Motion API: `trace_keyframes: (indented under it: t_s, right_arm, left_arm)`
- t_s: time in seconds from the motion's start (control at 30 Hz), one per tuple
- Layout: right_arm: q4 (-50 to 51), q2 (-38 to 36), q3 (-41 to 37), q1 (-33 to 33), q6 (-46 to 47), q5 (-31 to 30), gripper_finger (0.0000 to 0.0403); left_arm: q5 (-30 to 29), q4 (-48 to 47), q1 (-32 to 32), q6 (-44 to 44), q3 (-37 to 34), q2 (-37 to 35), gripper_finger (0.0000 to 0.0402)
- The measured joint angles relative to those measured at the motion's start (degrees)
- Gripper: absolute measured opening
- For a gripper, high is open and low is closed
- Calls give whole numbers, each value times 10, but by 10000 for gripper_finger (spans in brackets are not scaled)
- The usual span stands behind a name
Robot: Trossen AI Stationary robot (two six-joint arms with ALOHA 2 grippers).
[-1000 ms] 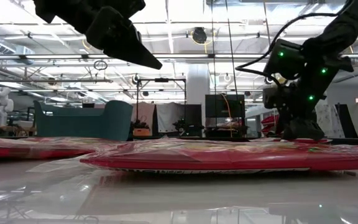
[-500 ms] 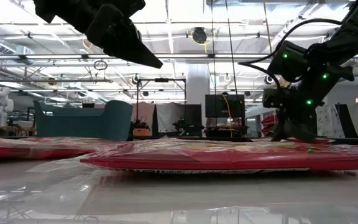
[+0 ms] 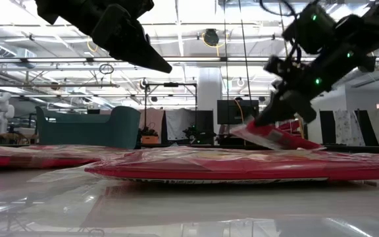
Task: Sort popcorn bags into baskets
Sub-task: Put the red popcorn bag into the blue bin
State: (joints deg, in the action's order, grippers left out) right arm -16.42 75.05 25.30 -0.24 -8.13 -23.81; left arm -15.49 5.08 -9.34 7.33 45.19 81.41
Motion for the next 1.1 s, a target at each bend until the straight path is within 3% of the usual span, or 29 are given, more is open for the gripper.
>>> trace_keyframes:
  t_s: [0.2,0.37,0.53,0.77,1.1]
  right_arm:
    - [0,0,36,53,0,-18,0]
    - [0,0,61,82,0,-17,0]
    - [1,0,83,106,2,-18,0]
    - [0,0,106,136,17,-17,0]
    - [-14,0,109,162,45,-13,0]
  left_arm:
    - [-8,2,0,2,0,0,213]
    - [-10,20,0,24,0,13,254]
    - [-10,30,7,40,-1,48,264]
    - [-27,119,21,90,0,118,259]
    - [-39,234,24,183,0,163,288]
